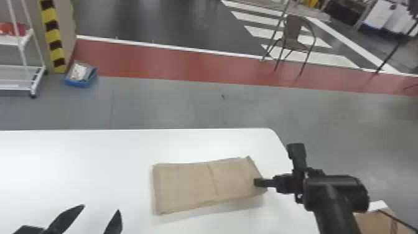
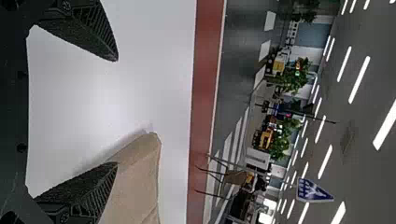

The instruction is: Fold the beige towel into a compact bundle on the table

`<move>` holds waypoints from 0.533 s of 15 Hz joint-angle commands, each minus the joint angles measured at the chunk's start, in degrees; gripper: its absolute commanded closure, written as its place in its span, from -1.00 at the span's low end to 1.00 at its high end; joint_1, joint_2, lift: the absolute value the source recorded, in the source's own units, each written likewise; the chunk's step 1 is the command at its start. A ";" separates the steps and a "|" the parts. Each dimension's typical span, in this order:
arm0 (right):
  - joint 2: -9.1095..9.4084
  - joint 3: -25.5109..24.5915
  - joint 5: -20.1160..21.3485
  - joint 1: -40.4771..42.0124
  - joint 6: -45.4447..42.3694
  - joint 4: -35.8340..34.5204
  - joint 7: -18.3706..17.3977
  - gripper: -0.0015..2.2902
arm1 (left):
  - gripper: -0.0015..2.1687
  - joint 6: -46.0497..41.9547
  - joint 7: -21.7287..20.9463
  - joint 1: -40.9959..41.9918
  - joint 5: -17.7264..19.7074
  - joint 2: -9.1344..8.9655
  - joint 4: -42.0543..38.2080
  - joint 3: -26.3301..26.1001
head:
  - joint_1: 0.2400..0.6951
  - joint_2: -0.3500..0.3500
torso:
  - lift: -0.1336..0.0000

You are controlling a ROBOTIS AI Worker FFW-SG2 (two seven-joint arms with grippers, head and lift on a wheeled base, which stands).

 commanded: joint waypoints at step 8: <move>0.34 3.21 1.07 -1.25 -2.90 4.16 -0.88 -0.64 | -0.92 0.00 -0.36 0.38 -0.08 0.14 0.16 0.50 | 1.00 -1.00 | 1.00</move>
